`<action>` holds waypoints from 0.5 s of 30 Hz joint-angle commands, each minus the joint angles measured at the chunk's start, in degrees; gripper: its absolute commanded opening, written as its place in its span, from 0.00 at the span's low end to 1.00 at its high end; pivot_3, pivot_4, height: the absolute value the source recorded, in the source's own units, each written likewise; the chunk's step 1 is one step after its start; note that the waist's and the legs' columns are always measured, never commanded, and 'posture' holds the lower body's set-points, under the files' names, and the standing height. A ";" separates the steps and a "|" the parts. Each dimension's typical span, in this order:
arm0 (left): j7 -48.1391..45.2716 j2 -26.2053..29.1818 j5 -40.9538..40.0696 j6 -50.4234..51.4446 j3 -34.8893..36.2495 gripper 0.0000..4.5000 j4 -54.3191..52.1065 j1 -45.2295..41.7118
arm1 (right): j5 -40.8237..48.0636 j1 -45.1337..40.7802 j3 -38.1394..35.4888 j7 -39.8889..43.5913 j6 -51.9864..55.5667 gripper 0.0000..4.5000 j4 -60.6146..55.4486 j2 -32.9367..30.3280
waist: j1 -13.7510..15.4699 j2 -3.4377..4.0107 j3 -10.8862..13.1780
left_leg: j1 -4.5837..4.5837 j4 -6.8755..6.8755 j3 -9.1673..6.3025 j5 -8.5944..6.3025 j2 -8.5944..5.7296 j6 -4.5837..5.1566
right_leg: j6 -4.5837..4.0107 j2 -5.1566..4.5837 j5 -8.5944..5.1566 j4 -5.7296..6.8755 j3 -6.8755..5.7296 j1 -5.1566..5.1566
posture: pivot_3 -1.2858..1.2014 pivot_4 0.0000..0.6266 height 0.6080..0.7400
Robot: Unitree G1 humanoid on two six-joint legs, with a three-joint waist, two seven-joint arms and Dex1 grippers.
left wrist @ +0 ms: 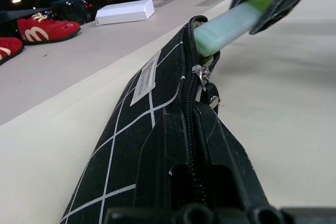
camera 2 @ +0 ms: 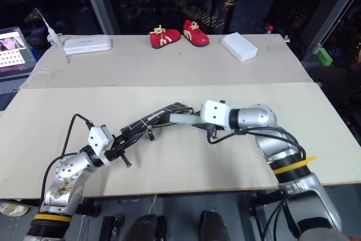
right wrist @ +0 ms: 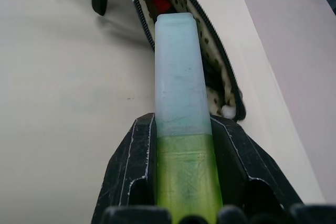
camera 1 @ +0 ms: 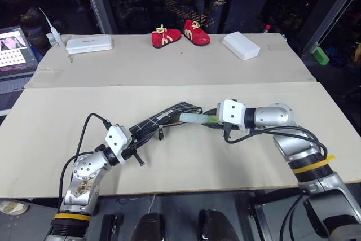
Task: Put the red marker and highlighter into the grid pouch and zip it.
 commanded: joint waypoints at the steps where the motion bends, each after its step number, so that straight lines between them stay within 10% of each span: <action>1: -0.85 0.54 -0.39 -0.03 0.03 0.00 -1.34 -0.85 | -3.39 -4.24 2.68 -0.14 -4.89 0.24 2.93 2.29 | -0.14 0.00 0.00 | 0.02 0.00 0.01 0.00 0.00 0.00 | 0.00 0.01 0.00 0.02 0.00 0.00 | 0.52 0.24 1.00; 15: -1.41 0.33 -0.18 0.97 -0.20 0.00 -1.55 -1.99 | -8.89 -10.62 10.24 -0.04 -20.36 0.24 12.94 12.55 | -0.02 0.02 0.01 | 0.01 0.00 0.37 0.00 0.00 -0.01 | -0.01 -0.04 0.01 0.10 -0.02 -0.02 | 0.52 0.24 1.00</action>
